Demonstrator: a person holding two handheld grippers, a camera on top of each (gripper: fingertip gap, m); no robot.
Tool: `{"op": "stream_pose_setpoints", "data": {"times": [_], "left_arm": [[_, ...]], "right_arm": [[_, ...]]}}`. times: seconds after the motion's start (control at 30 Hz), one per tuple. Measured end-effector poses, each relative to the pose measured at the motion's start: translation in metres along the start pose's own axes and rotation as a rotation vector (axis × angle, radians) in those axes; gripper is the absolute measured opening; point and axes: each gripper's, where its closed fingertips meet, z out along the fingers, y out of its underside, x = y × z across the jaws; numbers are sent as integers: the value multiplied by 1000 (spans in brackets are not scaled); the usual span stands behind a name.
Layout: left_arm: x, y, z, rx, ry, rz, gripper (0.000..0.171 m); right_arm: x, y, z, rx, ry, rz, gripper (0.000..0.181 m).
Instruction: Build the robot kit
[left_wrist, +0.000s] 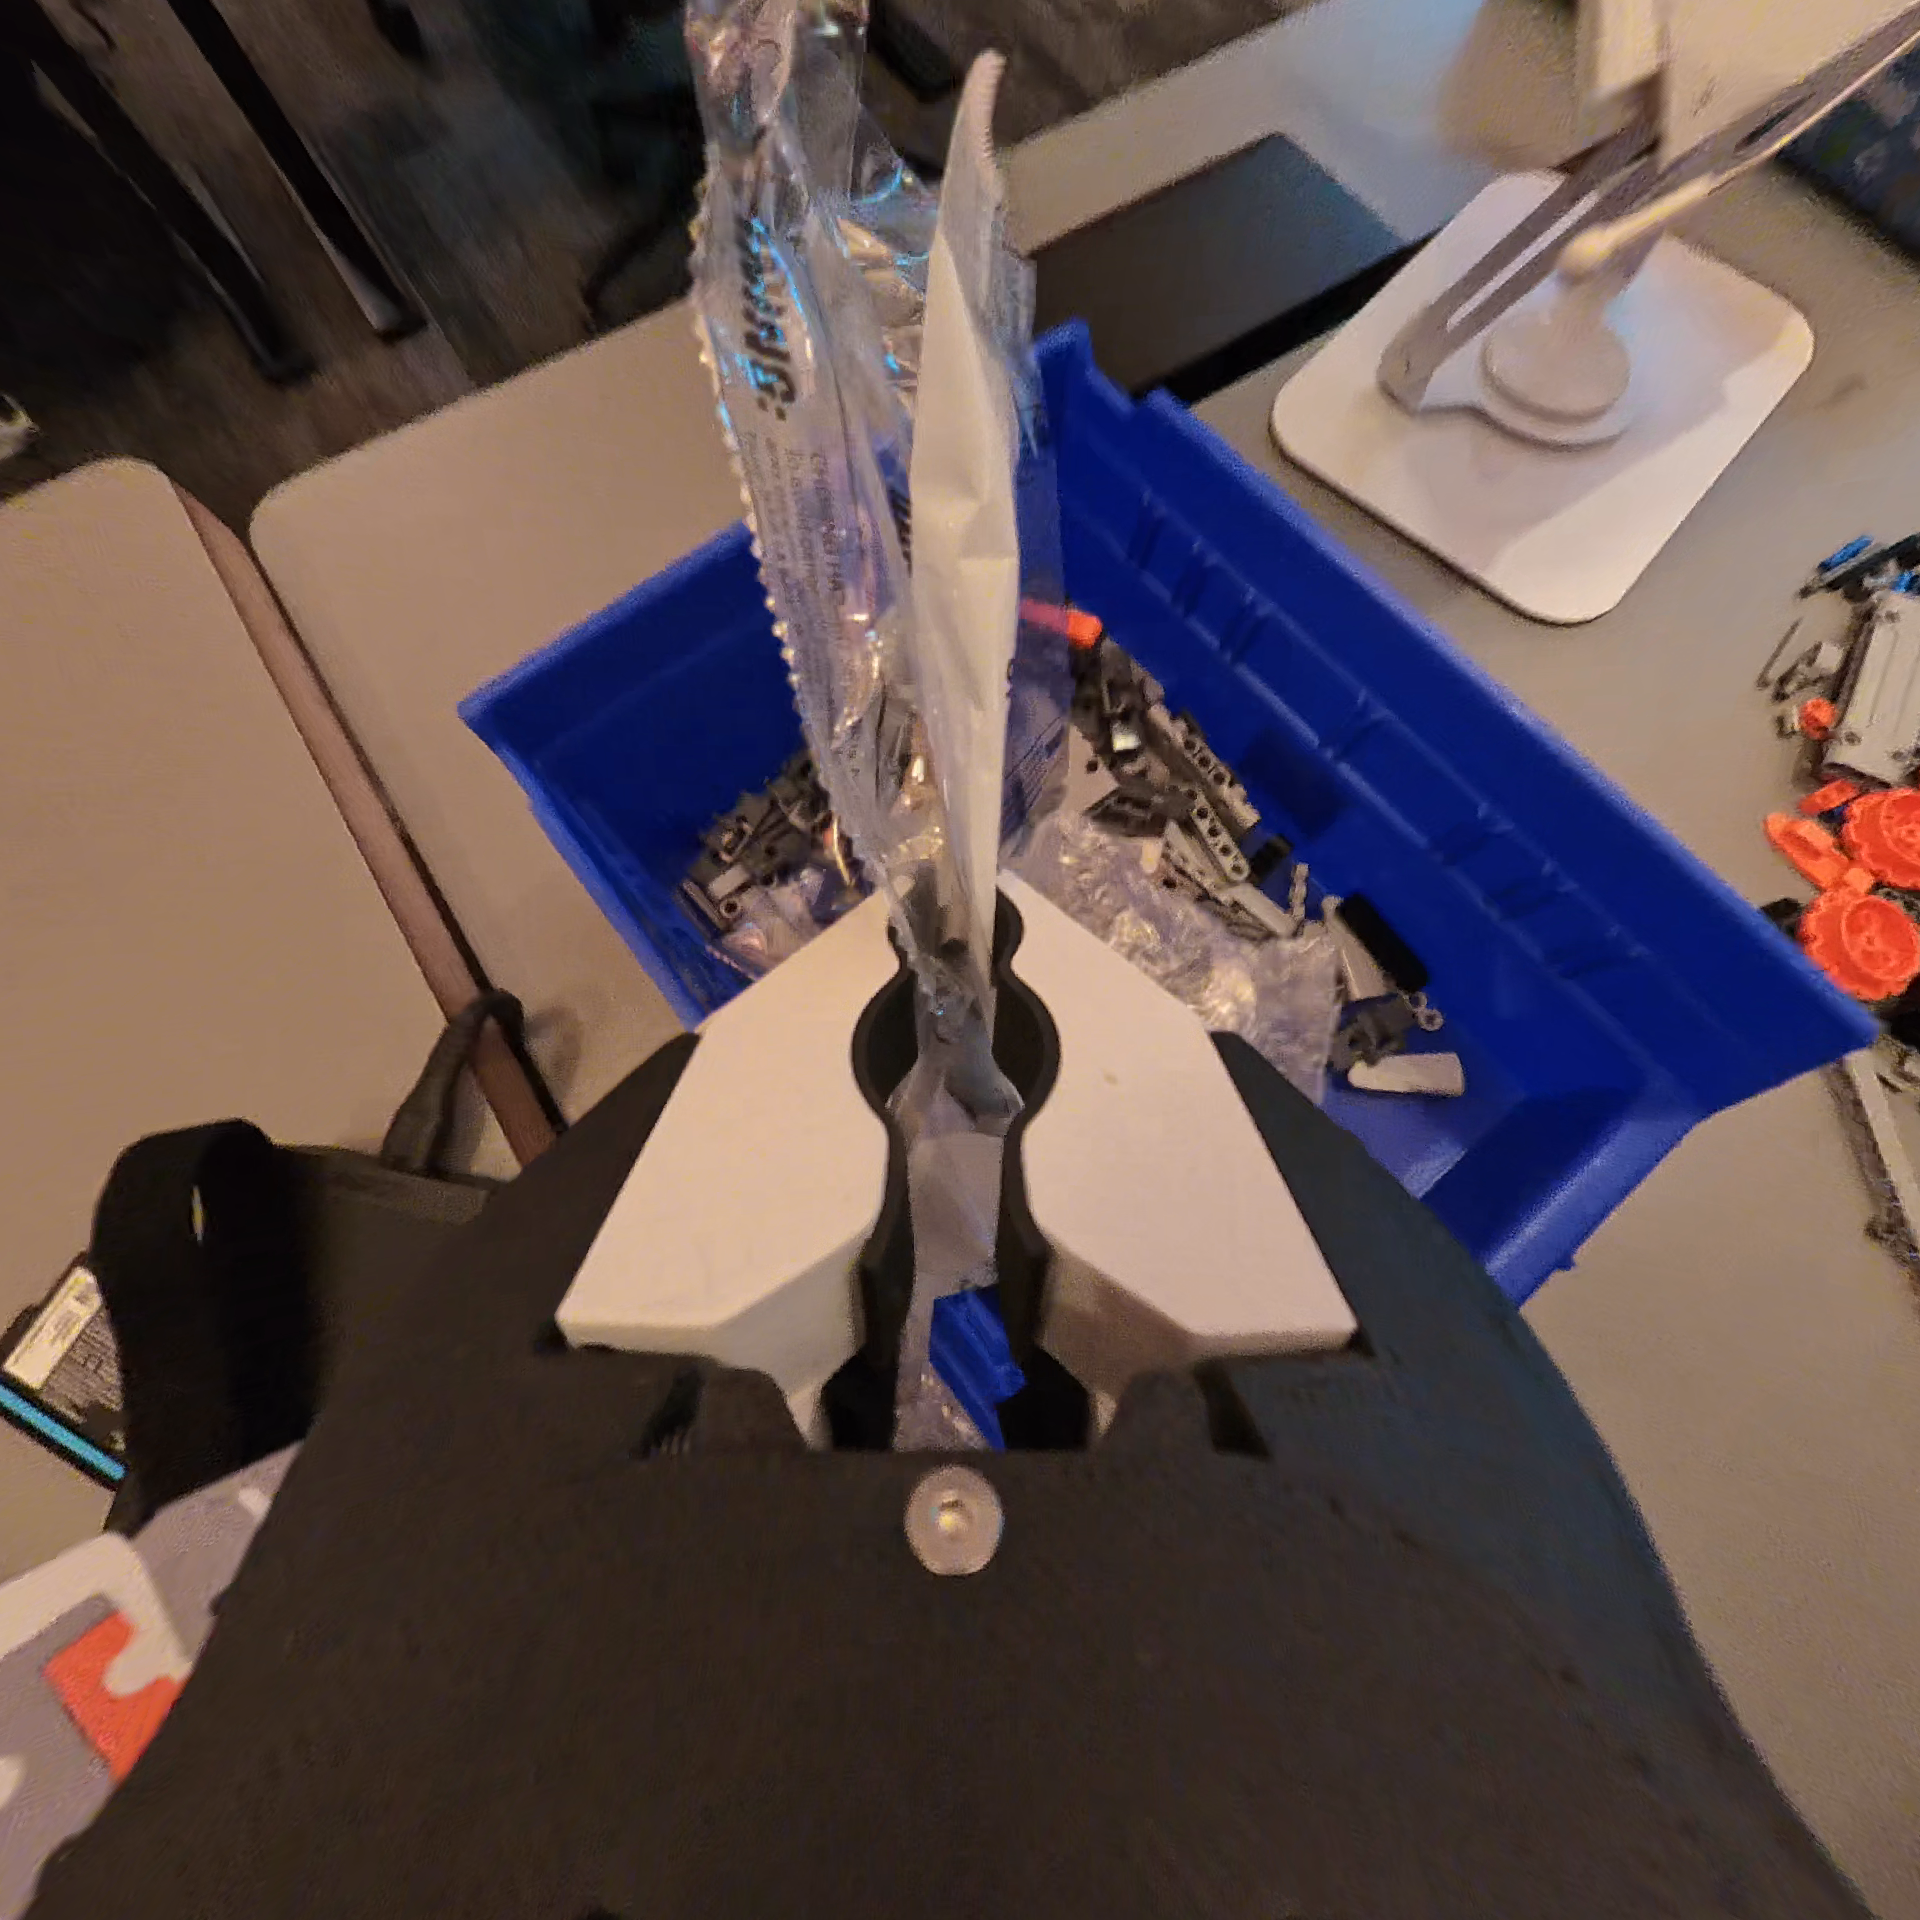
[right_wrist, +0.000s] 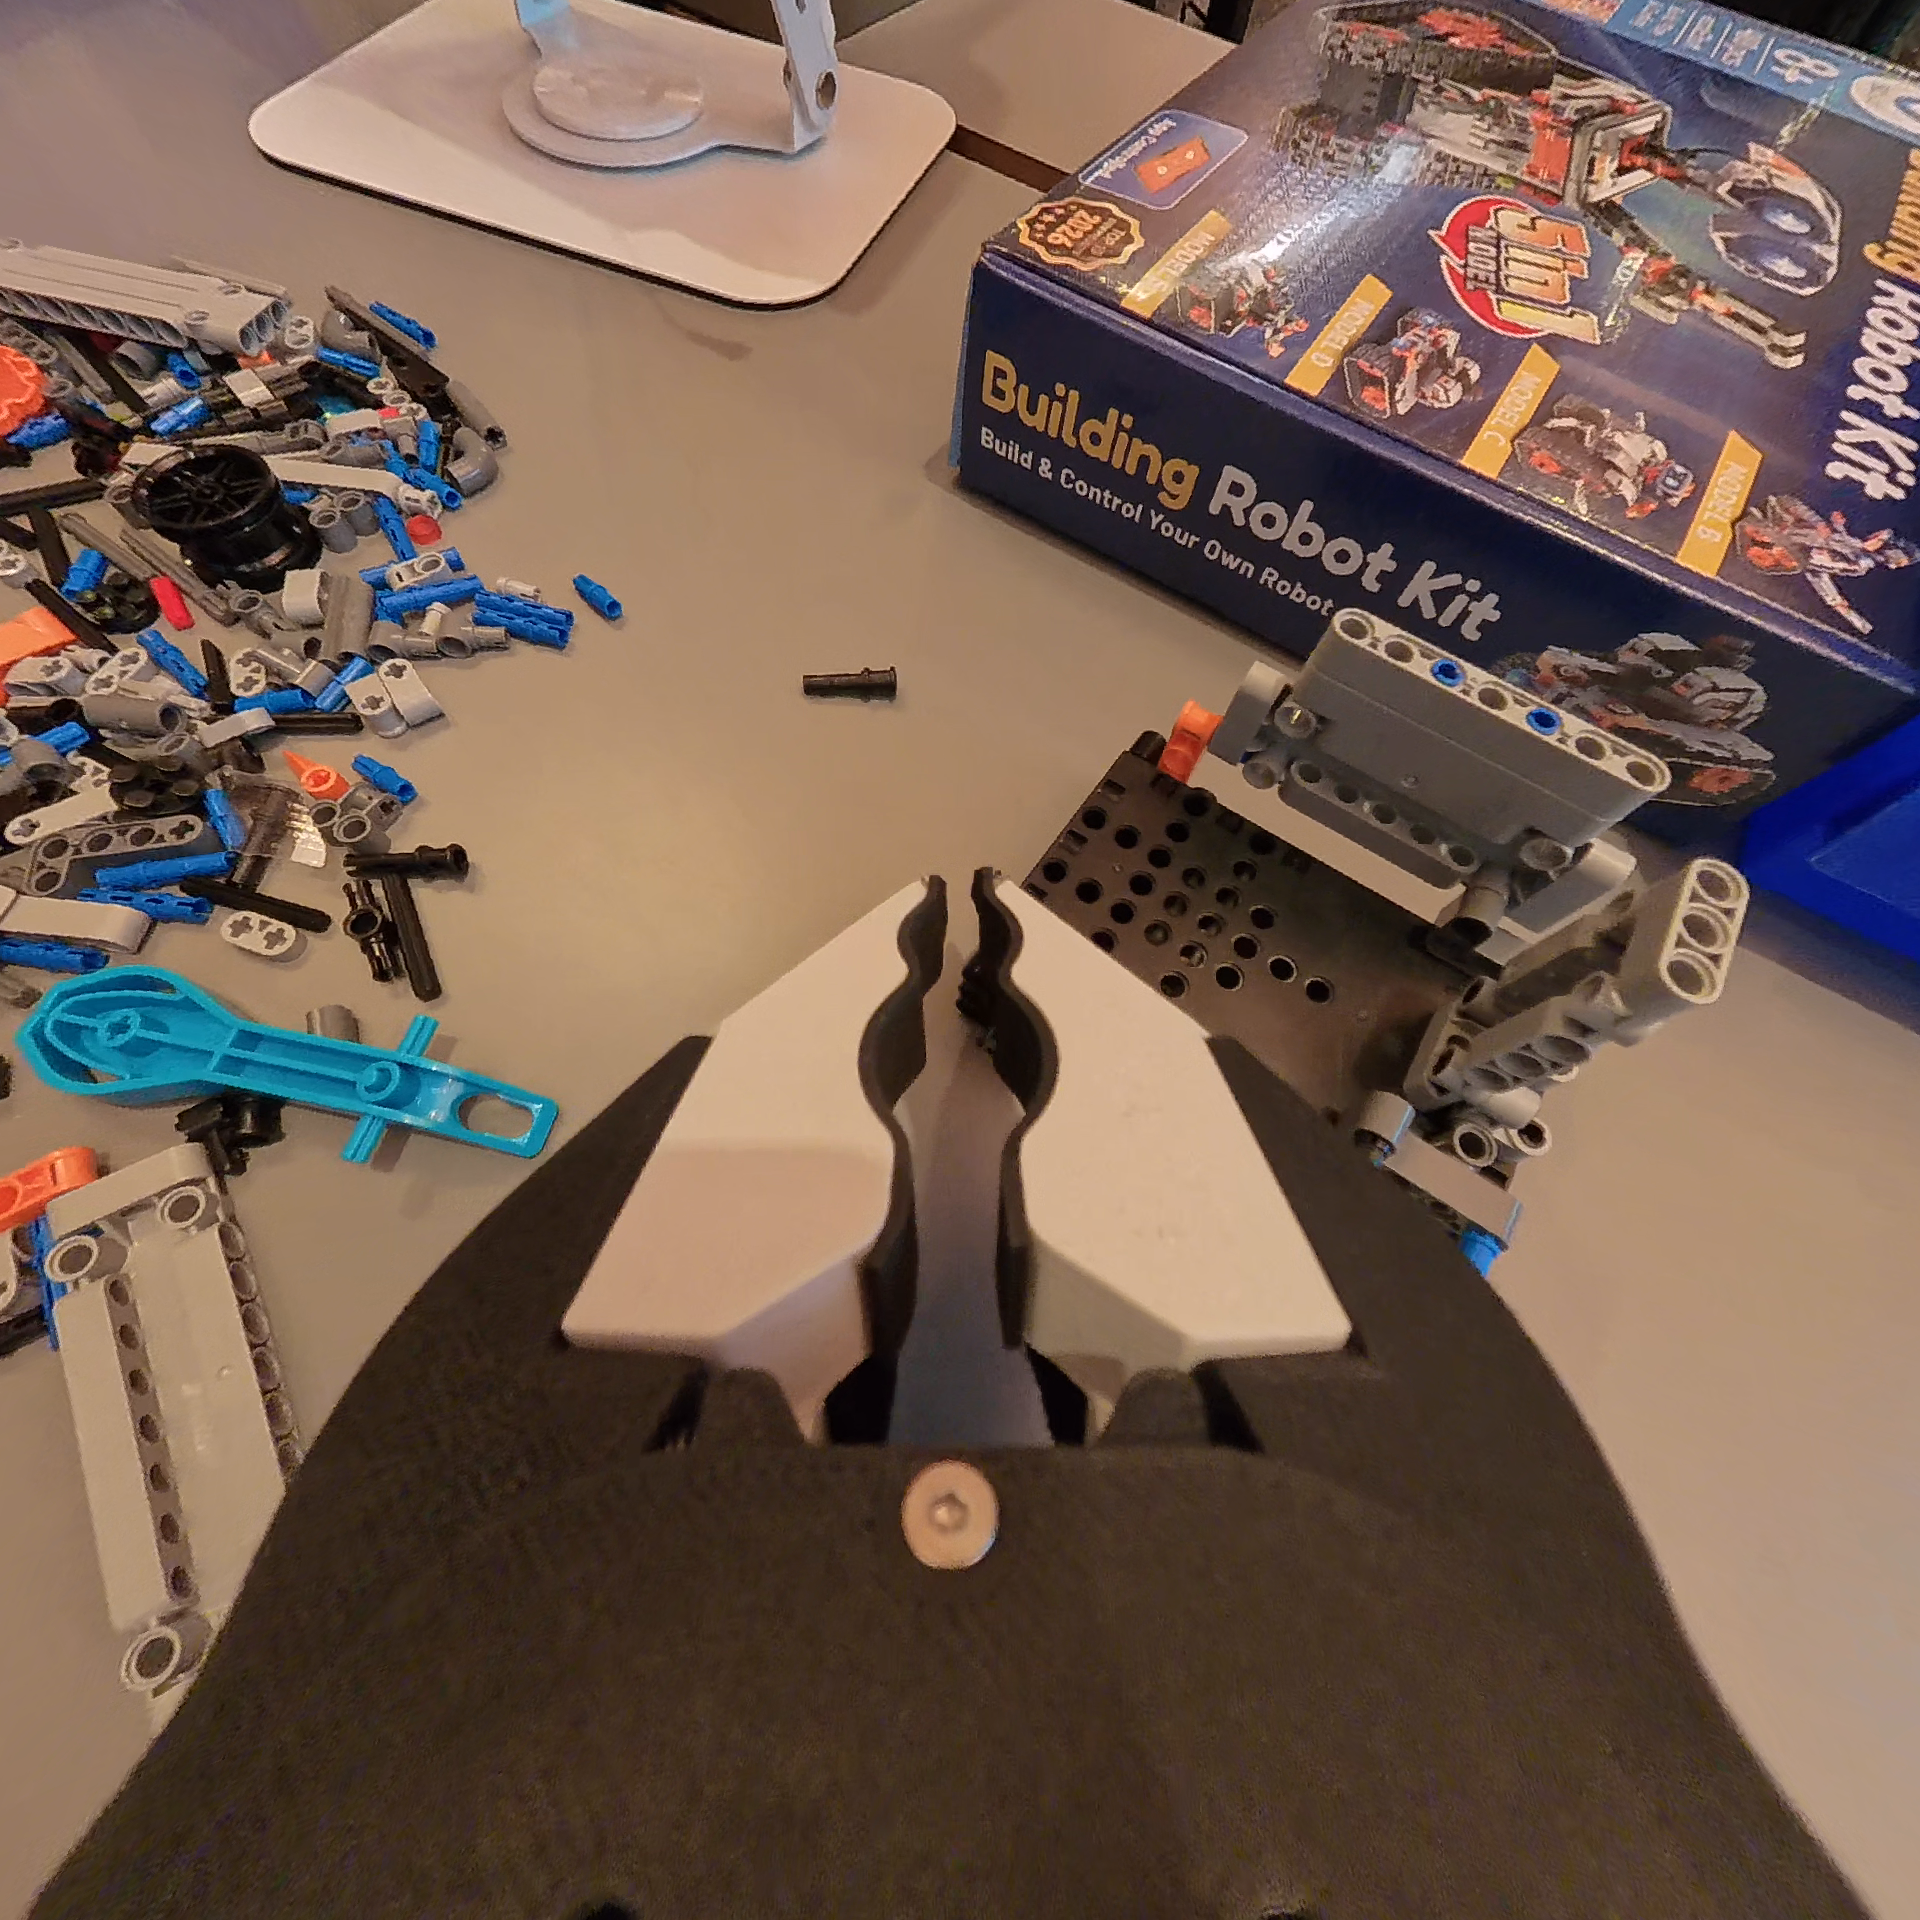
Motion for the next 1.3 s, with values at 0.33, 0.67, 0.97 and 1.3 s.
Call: {"op": "stream_pose_setpoints", "data": {"times": [0.33,0.67,0.97,1.3], "left_arm": [[-11,5,-4,-26,-157,40,46],[97,-46,-32,80,-151,332,33],[106,48,98,-232,49,178,21],[96,59,120,-330,-66,280,25]], "right_arm": [[0,1,1,-11,5,-11,4],[-2,-2,0,-1,0,-15,4],[-4,-5,-2,16,-11,-14,4],[-5,-6,-3,23,-17,-12,4]]}}
